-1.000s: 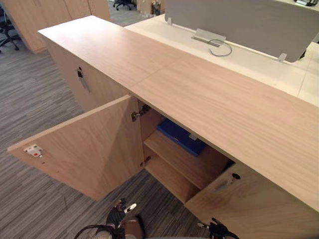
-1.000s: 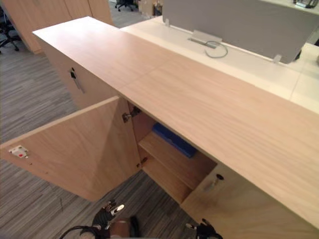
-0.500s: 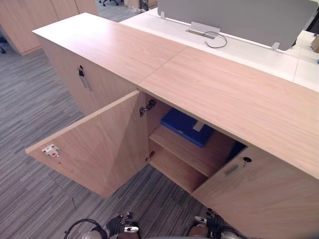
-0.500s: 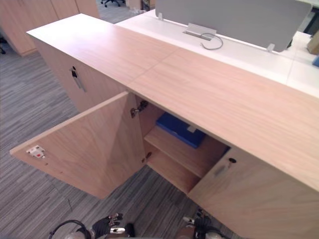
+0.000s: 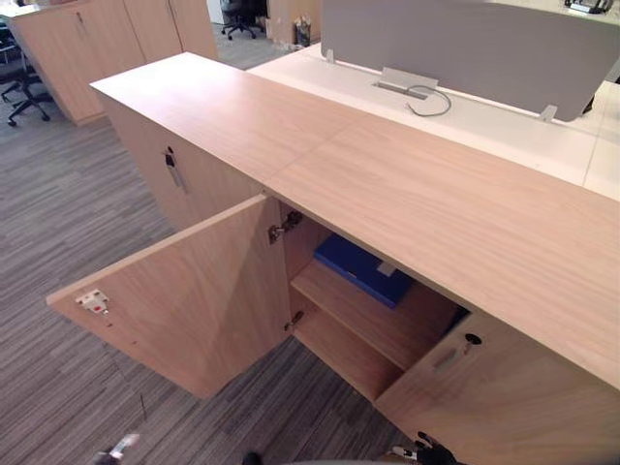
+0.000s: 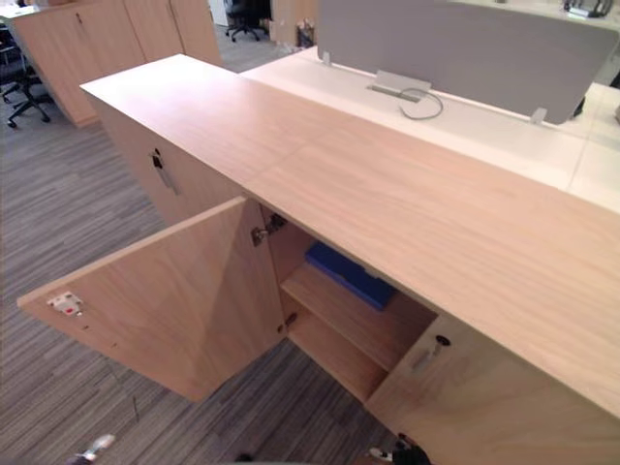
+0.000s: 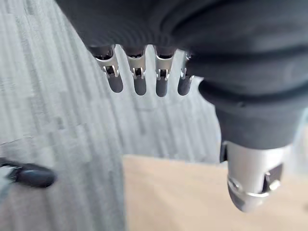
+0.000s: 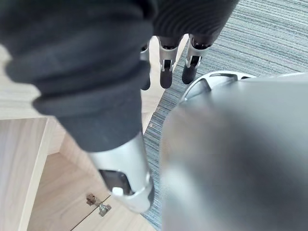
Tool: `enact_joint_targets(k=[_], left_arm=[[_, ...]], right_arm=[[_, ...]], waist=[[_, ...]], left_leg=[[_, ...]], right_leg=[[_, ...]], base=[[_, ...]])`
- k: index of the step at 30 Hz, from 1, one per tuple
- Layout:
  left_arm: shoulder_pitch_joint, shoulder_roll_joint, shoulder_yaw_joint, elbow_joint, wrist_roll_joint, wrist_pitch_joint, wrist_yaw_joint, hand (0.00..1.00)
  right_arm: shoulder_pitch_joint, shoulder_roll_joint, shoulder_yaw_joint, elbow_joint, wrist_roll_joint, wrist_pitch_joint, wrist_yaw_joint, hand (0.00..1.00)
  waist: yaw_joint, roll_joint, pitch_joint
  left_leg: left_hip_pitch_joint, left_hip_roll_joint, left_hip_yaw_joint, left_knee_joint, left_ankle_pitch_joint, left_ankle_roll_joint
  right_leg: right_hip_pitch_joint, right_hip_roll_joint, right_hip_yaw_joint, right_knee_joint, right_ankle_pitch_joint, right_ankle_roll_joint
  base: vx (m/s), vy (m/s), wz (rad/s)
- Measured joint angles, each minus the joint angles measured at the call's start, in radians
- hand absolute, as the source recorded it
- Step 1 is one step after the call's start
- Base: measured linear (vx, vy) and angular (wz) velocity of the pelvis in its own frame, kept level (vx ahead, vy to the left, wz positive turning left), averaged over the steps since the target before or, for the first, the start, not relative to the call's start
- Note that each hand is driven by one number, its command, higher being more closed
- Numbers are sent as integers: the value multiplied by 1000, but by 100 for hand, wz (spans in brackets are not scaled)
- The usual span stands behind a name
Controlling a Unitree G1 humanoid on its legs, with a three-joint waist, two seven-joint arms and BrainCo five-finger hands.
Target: Walk over to the cabinet, pick up the folder, carry it to the office cabinet, place the folder inside the office cabinet, then close the office cabinet door
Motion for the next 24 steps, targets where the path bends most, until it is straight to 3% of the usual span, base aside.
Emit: enact_joint_targets(k=[3,6,10,12,24], left_arm=[[-44,63,159,1,-3,8,15,0],[-92,110,246,25,-3,18,21,0],[-167,175,276,64,35,30,49,0],[-214,184,254,63,52,30,57,0],[-373,208,-193,93,221,26,66,0]], right_arm=[[6,3,-31,28,9,3,0,0],[10,12,-73,42,30,5,2,0],[19,19,-113,59,31,10,4,0],[19,22,-140,72,34,14,7,0],[24,30,-142,76,72,24,10,0]], waist=[[0,5,-12],[3,5,-15],[10,2,-38],[17,2,-42],[29,-23,-47]], left_leg=[[5,4,2,0,-13,3],[4,5,4,0,-11,0],[-2,7,1,0,-6,2],[-4,5,-1,0,-5,3],[1,-3,-5,-1,1,4]], right_leg=[[16,12,0,-20,2,3],[17,16,1,-23,4,4],[14,24,1,-25,3,4],[14,26,0,-20,3,4],[14,14,-1,1,0,-1]], base=[[0,0,0],[0,0,0],[9,-3,1],[29,-12,4],[2,-1,1]])
